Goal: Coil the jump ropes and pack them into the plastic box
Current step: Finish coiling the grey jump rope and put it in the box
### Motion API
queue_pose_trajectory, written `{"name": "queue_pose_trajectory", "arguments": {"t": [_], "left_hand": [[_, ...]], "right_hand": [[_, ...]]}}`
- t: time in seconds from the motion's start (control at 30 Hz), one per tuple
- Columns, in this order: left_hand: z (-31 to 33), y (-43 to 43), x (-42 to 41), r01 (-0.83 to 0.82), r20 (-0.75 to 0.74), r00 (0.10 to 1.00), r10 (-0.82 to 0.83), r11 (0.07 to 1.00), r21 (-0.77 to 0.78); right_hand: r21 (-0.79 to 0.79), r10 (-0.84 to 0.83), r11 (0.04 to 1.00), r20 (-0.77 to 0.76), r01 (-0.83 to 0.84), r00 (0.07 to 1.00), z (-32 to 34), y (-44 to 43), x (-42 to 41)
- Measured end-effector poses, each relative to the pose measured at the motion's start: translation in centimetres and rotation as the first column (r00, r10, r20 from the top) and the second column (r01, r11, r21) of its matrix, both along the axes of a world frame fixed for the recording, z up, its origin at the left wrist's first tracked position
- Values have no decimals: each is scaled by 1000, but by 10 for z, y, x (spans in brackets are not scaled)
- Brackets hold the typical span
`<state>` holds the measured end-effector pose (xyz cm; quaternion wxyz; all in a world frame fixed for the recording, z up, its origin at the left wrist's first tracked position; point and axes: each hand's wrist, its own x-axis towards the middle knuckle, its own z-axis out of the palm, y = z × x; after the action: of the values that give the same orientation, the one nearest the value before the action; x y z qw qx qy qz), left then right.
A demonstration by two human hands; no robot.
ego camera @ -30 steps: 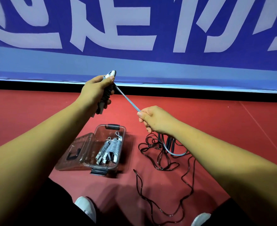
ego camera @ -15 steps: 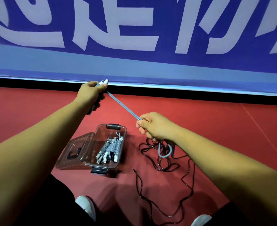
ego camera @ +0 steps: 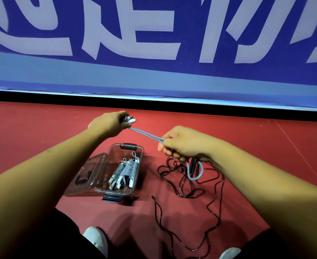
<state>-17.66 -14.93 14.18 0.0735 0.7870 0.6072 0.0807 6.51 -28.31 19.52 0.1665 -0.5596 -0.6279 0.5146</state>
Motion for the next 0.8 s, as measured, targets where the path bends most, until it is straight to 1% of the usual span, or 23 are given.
{"name": "queue_pose_trajectory", "arguments": {"t": [0.07,0.1,0.2,0.27,0.33,0.4,0.43,0.5,0.57,0.67,0.7,0.73,0.77,0.8], "left_hand": [[5,1,-2,42,1,999,-42,997,-62],[8,0,-1,70,-25,997,-72,995,-74],[16,-13,9,159,-186,966,-180,980,-122],[15,-27,21,233,-292,915,-279,955,-184],[13,-41,34,310,-347,856,-383,918,-248],[17,-58,48,357,-397,805,-442,894,-273],[18,-68,56,369,-411,789,-457,887,-278],[18,-85,70,389,-397,793,-462,886,-255],[17,-95,79,416,-331,819,-470,882,-223],[23,-97,82,520,-165,814,-557,825,-219],[27,-97,81,555,-67,811,-581,800,-227],[28,-97,79,588,63,804,-591,774,-233],[28,-98,77,619,225,785,-577,750,-235],[28,-99,76,639,401,750,-526,733,-233]], "right_hand": [[-63,-99,994,-145,91,985,5,4,7],[-97,-146,987,-221,127,964,7,5,10],[-134,-202,978,-381,162,903,14,8,8],[-135,-231,972,-443,190,866,17,10,1],[-144,-276,961,-499,235,822,18,14,-3],[-154,-321,946,-541,284,777,18,20,-1],[-159,-341,939,-555,305,759,18,23,1],[-157,-365,928,-570,338,736,18,29,6],[-136,-378,919,-571,370,728,16,34,9],[-122,-407,902,-557,414,724,11,43,16],[-128,-423,894,-553,429,717,8,46,20],[-132,-443,884,-549,449,709,5,49,25],[-134,-460,873,-546,469,700,1,52,30],[-132,-471,865,-544,484,694,-4,55,35]]}}
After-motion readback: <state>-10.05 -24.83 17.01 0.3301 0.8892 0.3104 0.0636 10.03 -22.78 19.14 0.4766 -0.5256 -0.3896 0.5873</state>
